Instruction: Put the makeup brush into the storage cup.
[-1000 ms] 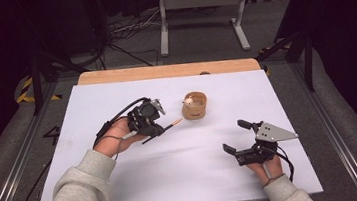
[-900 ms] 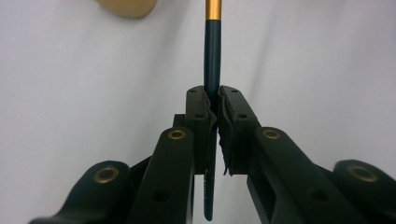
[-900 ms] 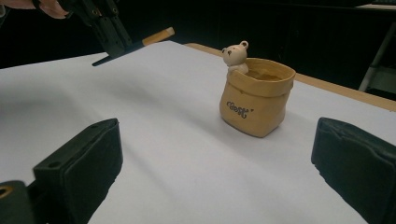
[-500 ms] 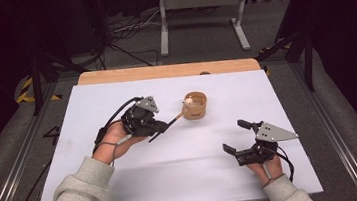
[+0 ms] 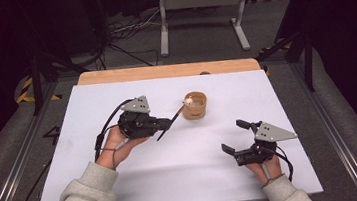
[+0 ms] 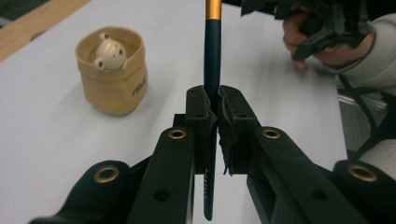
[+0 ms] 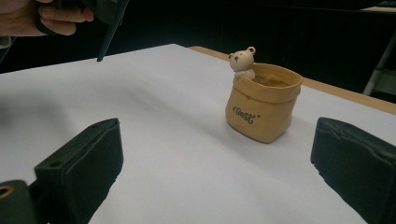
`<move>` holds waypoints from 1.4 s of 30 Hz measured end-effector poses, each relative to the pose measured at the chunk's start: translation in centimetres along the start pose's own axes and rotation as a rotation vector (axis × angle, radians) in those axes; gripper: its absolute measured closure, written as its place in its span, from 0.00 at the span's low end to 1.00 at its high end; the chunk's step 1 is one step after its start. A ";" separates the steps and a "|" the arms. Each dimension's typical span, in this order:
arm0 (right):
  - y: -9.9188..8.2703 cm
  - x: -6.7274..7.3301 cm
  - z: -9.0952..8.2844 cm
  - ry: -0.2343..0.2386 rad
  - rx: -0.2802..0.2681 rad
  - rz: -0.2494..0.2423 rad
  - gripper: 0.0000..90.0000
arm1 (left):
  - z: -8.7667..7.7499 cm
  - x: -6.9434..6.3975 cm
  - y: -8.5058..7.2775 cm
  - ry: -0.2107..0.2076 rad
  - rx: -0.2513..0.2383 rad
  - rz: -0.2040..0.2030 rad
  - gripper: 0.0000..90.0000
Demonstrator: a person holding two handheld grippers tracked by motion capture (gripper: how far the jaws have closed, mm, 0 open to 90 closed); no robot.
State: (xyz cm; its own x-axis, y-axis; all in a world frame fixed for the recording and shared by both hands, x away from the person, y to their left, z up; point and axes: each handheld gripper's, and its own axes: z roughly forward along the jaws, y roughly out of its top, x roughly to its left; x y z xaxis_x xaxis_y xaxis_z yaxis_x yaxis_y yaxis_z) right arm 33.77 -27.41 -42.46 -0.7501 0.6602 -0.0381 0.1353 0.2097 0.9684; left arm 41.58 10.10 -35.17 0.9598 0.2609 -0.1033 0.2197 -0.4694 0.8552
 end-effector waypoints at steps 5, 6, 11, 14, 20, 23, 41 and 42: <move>0.2 0.2 0.1 0.009 -0.004 -0.005 0.03 | 0.0 -0.7 -1.0 -0.016 -0.108 0.006 0.92; 0.2 0.2 0.0 0.009 -0.004 -0.005 0.03 | 0.1 -0.8 -1.3 -0.017 -0.129 0.006 0.92; 0.3 0.3 0.1 0.012 -0.010 -0.005 0.03 | 0.2 -1.5 -2.5 -0.027 -0.223 0.020 0.92; 0.4 0.5 0.2 0.014 -0.012 -0.008 0.03 | 0.0 -1.8 -2.8 -0.032 -0.256 0.030 0.92; 0.5 0.7 0.3 0.024 -0.013 -0.010 0.03 | -0.3 -2.4 -3.8 -0.034 -0.319 0.062 0.92; 0.7 0.8 0.4 0.027 -0.013 -0.011 0.03 | -0.4 -2.5 -4.4 -0.030 -0.344 0.063 0.92; 3.1 2.4 1.6 0.098 -0.030 -0.043 0.04 | -0.9 -1.9 -5.8 0.004 -0.345 0.035 0.92; 3.4 2.5 1.8 0.105 -0.030 -0.044 0.04 | -0.9 -1.9 -5.9 0.006 -0.342 0.035 0.92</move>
State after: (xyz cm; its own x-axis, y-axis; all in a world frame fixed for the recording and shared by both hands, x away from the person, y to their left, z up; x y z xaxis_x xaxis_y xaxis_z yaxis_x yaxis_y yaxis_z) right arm 33.46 -23.78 -39.73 -0.8191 0.5709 -0.0564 0.0824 0.2144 0.9733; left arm 38.36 13.11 -39.55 0.9644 0.2554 -0.0685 0.1141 -0.1681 0.9791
